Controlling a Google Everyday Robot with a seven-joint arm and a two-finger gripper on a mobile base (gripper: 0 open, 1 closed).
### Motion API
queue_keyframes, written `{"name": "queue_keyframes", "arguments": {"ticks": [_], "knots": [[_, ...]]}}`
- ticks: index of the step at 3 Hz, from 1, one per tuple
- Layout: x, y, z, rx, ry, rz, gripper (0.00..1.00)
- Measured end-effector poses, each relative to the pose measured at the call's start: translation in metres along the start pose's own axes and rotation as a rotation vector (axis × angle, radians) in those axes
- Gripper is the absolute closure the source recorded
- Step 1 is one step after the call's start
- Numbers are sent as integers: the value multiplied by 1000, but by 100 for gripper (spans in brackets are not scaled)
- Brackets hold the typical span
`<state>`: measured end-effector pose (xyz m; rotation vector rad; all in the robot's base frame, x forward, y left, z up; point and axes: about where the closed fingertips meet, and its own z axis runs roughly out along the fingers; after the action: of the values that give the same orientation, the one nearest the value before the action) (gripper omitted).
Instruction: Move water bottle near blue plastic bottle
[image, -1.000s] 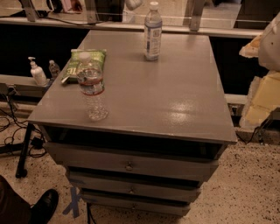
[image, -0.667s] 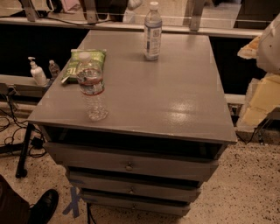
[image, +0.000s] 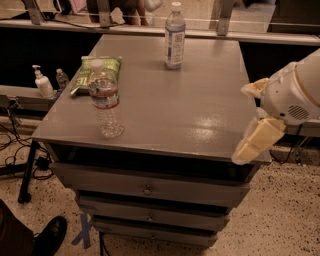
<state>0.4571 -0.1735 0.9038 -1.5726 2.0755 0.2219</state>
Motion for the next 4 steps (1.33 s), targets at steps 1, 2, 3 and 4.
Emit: {"name": "queue_keyframes", "arguments": {"ticks": [1, 2, 3, 4], "knots": [[-23, -4, 43, -33, -217, 54, 0], [-54, -3, 77, -74, -445, 129, 0], [-100, 3, 90, -120, -664, 179, 0], [-145, 13, 88, -166, -805, 192, 0]]}}
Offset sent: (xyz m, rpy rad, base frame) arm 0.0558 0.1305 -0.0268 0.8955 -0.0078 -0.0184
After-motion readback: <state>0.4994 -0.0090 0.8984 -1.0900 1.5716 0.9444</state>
